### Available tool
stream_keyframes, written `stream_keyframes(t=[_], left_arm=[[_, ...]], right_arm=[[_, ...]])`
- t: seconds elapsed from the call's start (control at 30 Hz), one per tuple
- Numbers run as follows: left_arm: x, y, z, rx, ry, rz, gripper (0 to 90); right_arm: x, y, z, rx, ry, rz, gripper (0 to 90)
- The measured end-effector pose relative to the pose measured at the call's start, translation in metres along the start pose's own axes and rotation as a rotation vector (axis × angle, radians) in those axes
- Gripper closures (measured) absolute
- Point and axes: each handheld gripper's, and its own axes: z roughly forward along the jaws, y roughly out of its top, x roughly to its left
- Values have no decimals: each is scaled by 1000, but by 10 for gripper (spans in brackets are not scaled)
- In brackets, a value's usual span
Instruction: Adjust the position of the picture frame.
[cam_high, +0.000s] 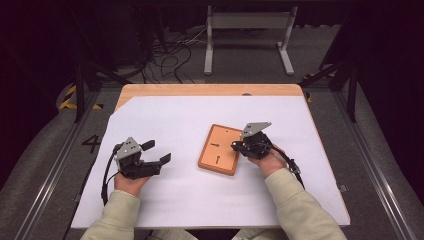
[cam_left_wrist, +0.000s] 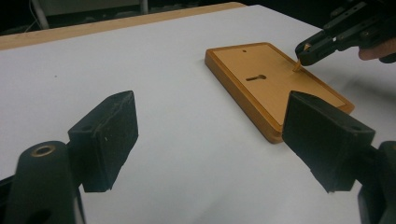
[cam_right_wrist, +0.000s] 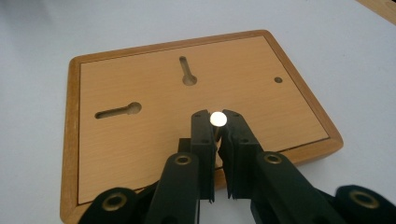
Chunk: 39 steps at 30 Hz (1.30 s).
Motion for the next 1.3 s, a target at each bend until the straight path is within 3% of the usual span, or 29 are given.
stream_keyframes(t=[0.2, 0.4, 0.7, 0.9, 1.1, 1.3], left_arm=[[-1, 0, 1, -1, 4, 6, 188], [-1, 0, 2, 4, 3, 8, 187], [-2, 0, 3, 11, -1, 12, 187], [-2, 0, 3, 14, -3, 12, 187], [-2, 0, 4, 16, -5, 11, 187], [-3, 0, 5, 32, -15, 7, 220]], right_arm=[[14, 5, -8, 19, 17, -3, 838], [39, 8, -15, 30, 86, -30, 837], [69, 14, -11, 41, 169, -84, 836], [88, 18, -4, 46, 200, -132, 836], [96, 17, 3, 43, 220, -141, 836], [96, 14, 4, 14, 221, -131, 834]])
